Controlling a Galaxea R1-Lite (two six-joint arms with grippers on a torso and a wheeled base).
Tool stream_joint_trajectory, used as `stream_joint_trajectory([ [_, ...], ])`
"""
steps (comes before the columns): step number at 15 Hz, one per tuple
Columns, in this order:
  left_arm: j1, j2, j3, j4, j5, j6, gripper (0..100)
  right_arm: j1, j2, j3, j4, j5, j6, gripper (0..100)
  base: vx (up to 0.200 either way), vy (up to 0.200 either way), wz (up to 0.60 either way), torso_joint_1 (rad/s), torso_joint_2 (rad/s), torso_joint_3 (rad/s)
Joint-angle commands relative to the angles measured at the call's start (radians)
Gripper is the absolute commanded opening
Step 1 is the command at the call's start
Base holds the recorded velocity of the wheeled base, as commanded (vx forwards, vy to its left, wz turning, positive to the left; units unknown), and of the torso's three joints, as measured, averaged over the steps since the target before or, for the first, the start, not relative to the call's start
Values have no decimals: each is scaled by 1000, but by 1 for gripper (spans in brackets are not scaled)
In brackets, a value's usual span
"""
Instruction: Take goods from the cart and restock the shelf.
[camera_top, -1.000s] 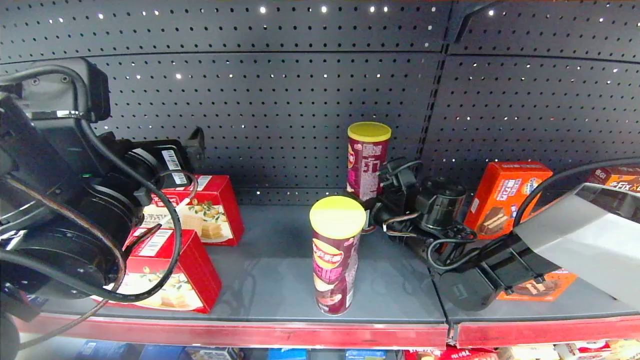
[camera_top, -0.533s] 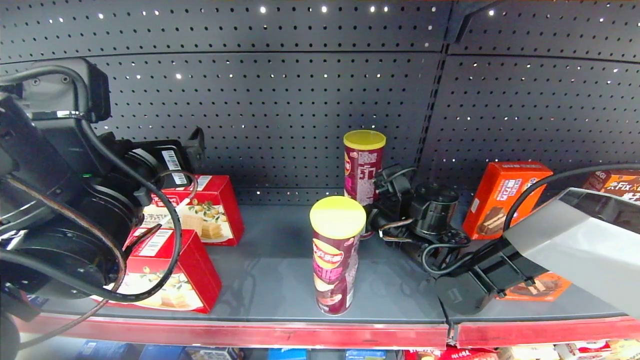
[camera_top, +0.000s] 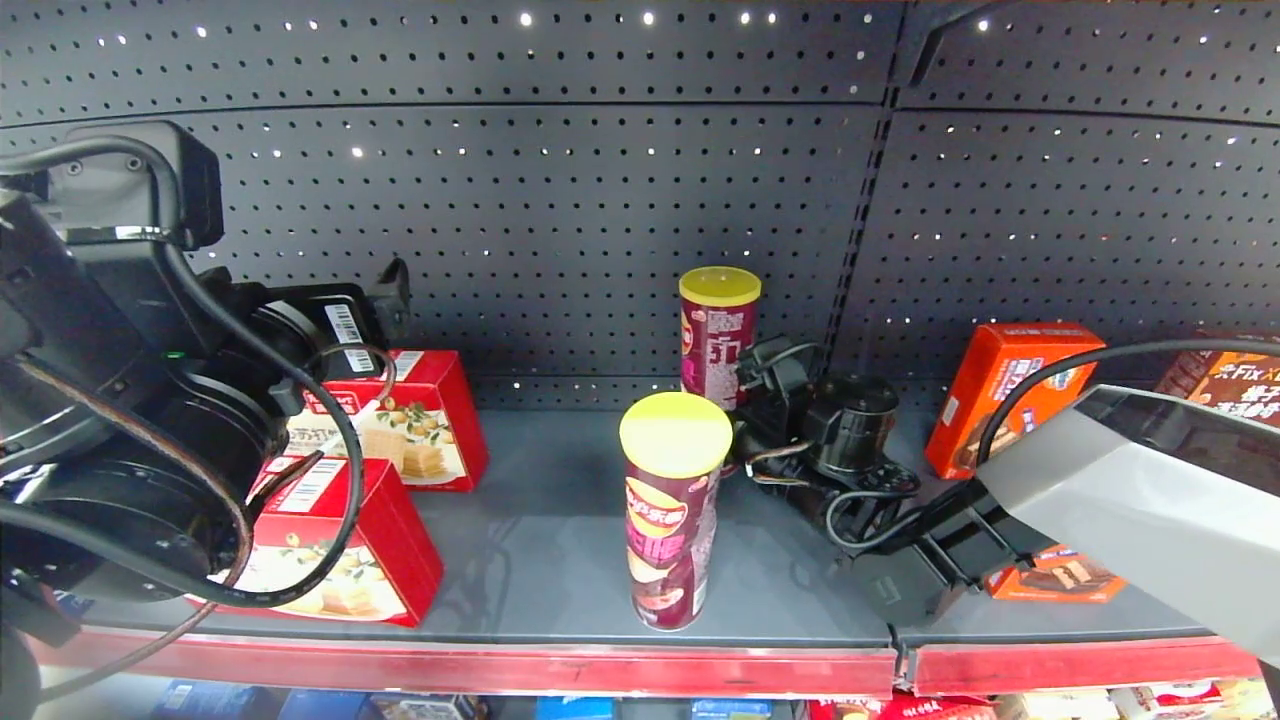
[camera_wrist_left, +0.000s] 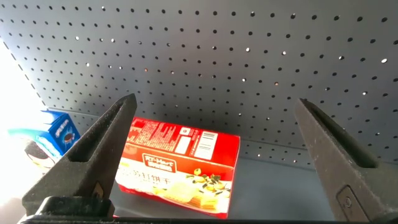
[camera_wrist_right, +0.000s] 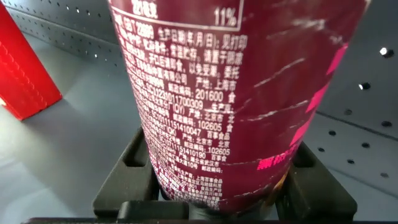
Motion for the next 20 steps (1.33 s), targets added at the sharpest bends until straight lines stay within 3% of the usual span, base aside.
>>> stream_joint_trajectory([
  [1, 0, 1, 2, -1, 0, 0, 100, 0, 15, -5, -1, 1, 0, 0, 0, 0, 0, 0, 0, 0],
  [20, 0, 1, 8, -2, 0, 0, 100, 2, 107, -71, -52, -13, 0, 0, 0, 0, 0, 0, 0, 0],
])
